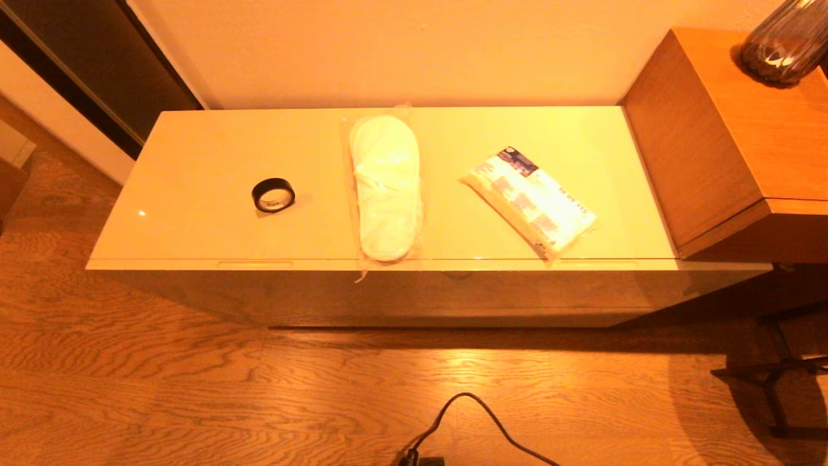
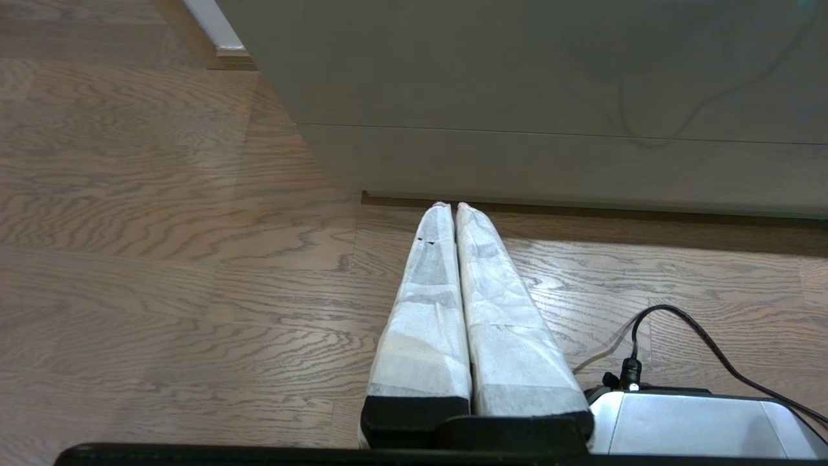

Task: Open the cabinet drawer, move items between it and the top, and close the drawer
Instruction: Open the drawer

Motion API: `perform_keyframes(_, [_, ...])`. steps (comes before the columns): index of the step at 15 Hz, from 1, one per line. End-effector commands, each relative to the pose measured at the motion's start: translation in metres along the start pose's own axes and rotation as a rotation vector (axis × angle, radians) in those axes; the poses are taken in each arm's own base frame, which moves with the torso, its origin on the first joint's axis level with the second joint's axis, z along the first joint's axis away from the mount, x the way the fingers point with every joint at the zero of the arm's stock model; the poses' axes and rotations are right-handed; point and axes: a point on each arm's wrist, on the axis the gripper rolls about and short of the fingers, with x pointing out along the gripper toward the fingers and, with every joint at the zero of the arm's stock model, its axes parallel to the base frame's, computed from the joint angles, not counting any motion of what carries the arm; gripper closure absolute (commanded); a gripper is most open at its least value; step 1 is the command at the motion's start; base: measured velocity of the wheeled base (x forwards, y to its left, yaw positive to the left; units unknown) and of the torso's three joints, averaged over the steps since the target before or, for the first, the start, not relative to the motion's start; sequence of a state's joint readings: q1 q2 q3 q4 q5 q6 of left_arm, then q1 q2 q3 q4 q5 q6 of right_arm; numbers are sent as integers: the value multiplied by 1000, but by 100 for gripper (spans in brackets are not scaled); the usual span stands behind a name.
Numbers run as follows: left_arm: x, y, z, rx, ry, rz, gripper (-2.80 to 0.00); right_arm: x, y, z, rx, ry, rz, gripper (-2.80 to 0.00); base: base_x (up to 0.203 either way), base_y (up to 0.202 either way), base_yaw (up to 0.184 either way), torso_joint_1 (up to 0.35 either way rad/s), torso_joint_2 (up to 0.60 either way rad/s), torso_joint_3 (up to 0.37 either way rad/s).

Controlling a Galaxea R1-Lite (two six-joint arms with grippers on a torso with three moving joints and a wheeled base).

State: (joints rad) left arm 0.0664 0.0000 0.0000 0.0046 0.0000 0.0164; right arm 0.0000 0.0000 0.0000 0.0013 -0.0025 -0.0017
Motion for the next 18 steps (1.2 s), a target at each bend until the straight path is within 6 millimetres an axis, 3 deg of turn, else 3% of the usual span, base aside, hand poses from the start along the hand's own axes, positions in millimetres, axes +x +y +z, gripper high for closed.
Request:
perform_keyframes(1, [0,0,0,0,0,0,0,0,0,0,0,3,-1,0,0,0,0,0,0,0])
perform_keyframes(18, [0,0,1,10,-5,-1,0,0,0,-1,-18,5,4,0,0,0,0,0,0,0])
